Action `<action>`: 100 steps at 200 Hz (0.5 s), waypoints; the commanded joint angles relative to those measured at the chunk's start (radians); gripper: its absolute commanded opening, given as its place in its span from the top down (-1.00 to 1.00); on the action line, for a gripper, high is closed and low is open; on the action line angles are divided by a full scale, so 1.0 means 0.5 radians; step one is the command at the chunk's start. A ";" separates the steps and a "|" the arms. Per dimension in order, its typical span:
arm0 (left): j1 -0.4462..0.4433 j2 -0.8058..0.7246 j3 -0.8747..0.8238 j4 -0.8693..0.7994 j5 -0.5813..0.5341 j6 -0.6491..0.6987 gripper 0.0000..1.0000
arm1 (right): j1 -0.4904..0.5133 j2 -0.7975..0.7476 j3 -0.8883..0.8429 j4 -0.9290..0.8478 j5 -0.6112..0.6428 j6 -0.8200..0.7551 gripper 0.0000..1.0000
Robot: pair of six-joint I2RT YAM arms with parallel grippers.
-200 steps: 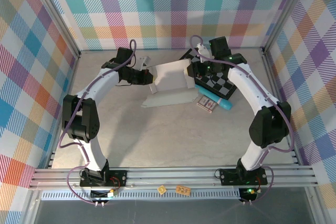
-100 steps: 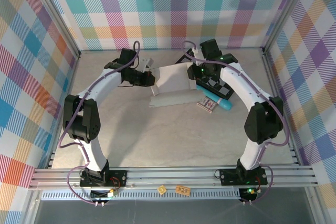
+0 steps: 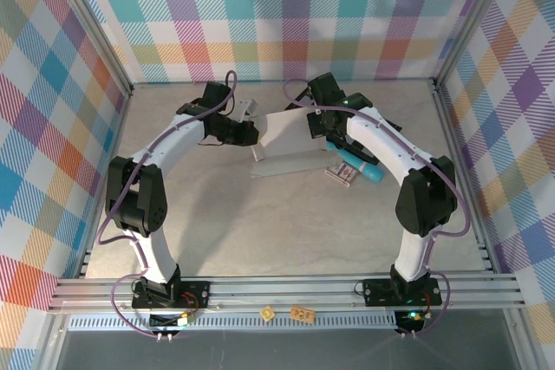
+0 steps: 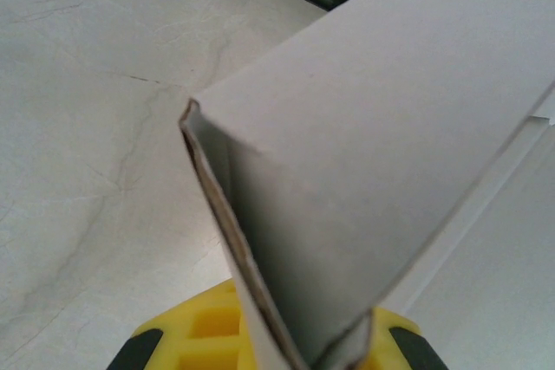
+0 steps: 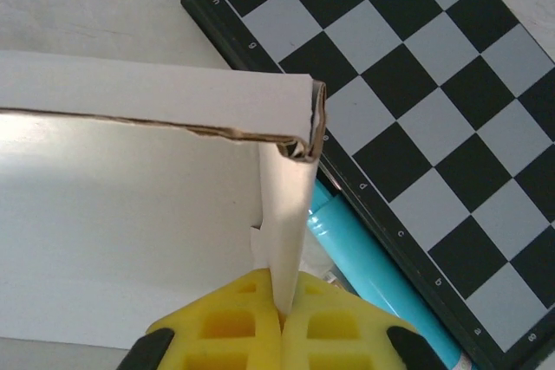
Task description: Fold the paper box
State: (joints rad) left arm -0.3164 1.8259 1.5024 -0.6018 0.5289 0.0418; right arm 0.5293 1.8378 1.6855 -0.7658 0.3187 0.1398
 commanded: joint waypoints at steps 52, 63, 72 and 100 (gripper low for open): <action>-0.058 -0.153 0.017 0.057 0.136 0.034 1.00 | 0.027 0.062 0.044 -0.024 -0.055 0.055 0.62; -0.060 -0.159 0.014 0.056 0.136 0.036 1.00 | 0.028 0.064 0.037 -0.025 -0.050 0.056 0.58; -0.060 -0.161 0.016 0.056 0.136 0.036 1.00 | 0.028 0.073 0.034 -0.027 -0.045 0.055 0.53; -0.058 -0.162 0.016 0.053 0.140 0.036 1.00 | 0.024 0.074 0.028 -0.016 -0.024 0.053 0.48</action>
State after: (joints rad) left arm -0.3225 1.7992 1.5021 -0.6018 0.5282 0.0422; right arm 0.5304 1.8561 1.6890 -0.7689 0.3252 0.1612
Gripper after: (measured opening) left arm 0.063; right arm 0.250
